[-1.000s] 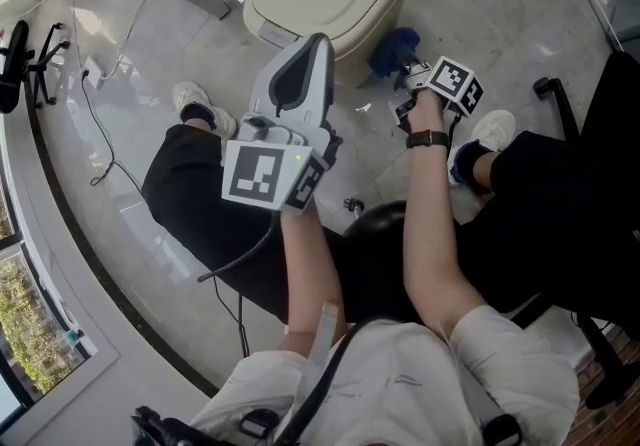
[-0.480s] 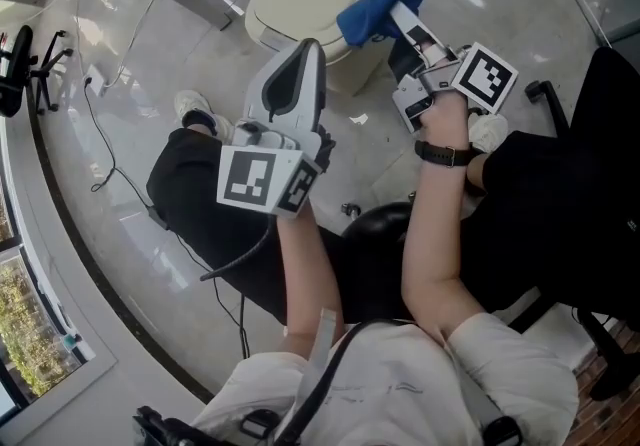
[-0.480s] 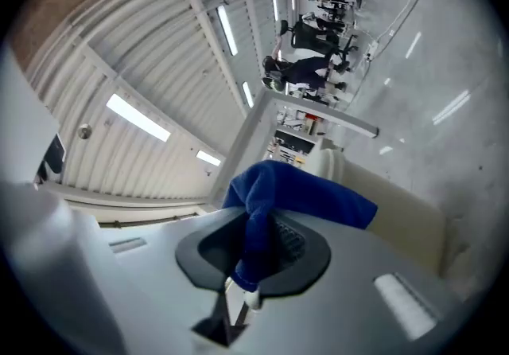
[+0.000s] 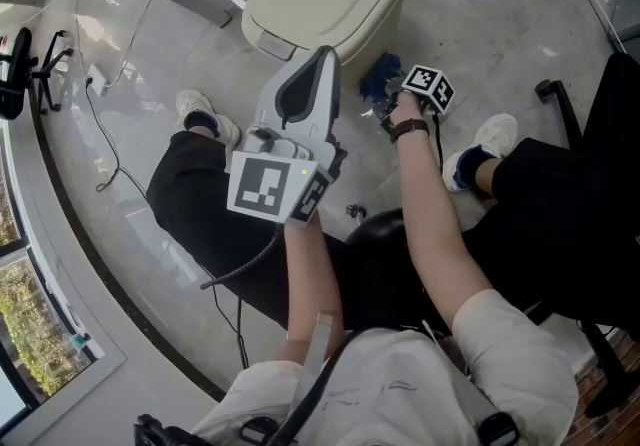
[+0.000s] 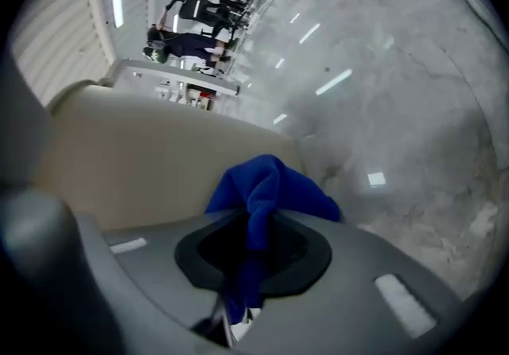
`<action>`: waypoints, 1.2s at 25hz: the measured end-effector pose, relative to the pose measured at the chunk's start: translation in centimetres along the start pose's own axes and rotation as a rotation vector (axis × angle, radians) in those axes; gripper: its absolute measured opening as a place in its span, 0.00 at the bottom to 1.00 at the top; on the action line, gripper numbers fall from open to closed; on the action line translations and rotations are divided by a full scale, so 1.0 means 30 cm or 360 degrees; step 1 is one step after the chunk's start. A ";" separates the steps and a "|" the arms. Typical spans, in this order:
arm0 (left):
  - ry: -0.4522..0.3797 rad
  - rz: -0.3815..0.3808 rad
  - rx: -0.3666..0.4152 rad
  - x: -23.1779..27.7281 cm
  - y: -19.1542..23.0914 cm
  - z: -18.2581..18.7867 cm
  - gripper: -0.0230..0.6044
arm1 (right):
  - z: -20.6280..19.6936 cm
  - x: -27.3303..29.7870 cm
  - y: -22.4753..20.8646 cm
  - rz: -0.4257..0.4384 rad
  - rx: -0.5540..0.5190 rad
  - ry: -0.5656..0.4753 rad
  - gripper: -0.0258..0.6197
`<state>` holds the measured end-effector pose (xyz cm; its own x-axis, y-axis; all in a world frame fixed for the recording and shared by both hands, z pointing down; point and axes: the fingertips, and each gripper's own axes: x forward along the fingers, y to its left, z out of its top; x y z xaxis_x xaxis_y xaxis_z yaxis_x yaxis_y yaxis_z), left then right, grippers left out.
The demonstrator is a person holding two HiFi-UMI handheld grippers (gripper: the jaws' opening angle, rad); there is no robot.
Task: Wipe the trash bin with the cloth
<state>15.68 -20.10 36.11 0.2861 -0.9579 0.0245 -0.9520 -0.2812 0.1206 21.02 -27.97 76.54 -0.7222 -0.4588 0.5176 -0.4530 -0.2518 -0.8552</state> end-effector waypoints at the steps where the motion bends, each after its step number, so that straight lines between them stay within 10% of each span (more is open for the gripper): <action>1: 0.0052 0.0006 0.0018 0.001 -0.004 -0.021 0.04 | 0.001 0.029 -0.057 -0.0071 0.0030 -0.0010 0.11; 7: 0.0034 -0.0008 0.0057 0.012 -0.012 -0.037 0.04 | 0.016 0.114 -0.195 -0.0192 -0.0025 0.0089 0.11; 12: 0.0018 -0.0018 0.0061 0.018 -0.025 -0.013 0.04 | 0.129 0.025 -0.035 -0.0053 -0.0110 -0.0040 0.11; 16: -0.0041 -0.0034 0.0031 0.021 -0.042 0.037 0.04 | 0.166 -0.186 0.322 0.0233 -0.0529 -0.0129 0.11; 25: -0.0111 -0.0060 0.0040 0.009 -0.050 0.085 0.04 | 0.236 -0.690 1.026 0.1277 -0.0729 -0.0391 0.10; 30: -0.0120 -0.0050 0.0030 0.002 -0.035 0.091 0.04 | 0.319 -0.502 0.879 0.0840 -0.0698 -0.0410 0.10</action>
<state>16.39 -20.03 33.27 0.3075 -0.9500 -0.0538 -0.9448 -0.3116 0.1012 24.95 -35.86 45.93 -0.7807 -0.6242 -0.0290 -0.2857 0.3978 -0.8719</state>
